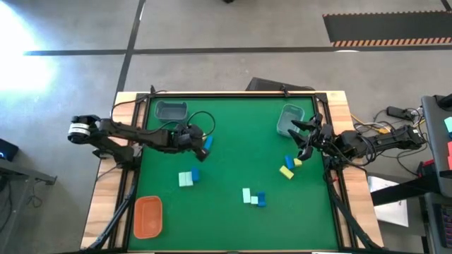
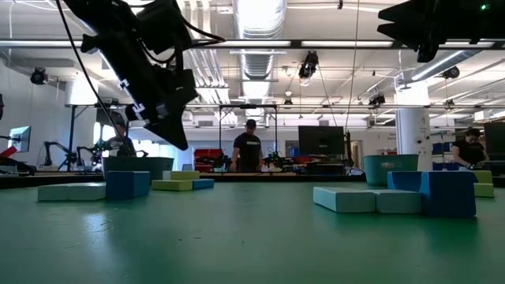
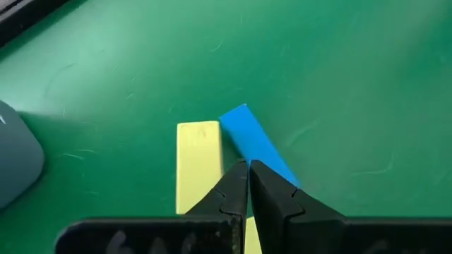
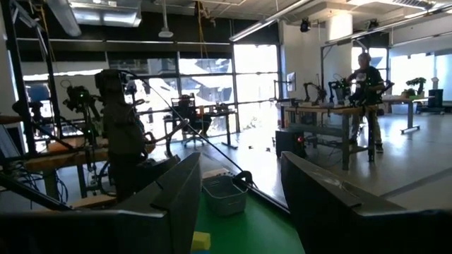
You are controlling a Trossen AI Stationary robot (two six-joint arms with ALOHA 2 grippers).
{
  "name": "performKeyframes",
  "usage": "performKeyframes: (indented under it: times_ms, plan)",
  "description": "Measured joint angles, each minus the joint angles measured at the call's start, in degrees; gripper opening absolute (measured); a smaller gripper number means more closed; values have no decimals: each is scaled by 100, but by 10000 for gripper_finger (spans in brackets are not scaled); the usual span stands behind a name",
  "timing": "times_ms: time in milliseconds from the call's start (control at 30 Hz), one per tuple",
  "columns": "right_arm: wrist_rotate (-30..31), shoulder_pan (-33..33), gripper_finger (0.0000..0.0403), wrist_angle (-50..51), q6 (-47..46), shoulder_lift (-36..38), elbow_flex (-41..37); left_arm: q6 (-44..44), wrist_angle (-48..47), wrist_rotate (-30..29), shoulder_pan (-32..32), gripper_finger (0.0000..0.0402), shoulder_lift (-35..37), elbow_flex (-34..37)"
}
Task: Sort & place blocks by color
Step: Put the yellow block into the blue bin
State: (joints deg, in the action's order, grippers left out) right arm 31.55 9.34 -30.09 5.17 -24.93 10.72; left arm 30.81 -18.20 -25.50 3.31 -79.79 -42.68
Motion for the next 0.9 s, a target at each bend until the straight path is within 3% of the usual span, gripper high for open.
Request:
performKeyframes:
  times_ms: [100,267,500,900]
  plan:
    - [0,0,180,0,0,0,0,-682,-44,-1,2,36,0,7]
    - [0,0,180,57,-10,0,0,-1681,-26,-44,10,122,0,32]
    - [0,0,180,353,-74,-2,0,-1856,-14,-190,95,219,0,116]
    - [0,0,180,470,-74,-2,0,-1761,1261,-180,486,232,0,705]
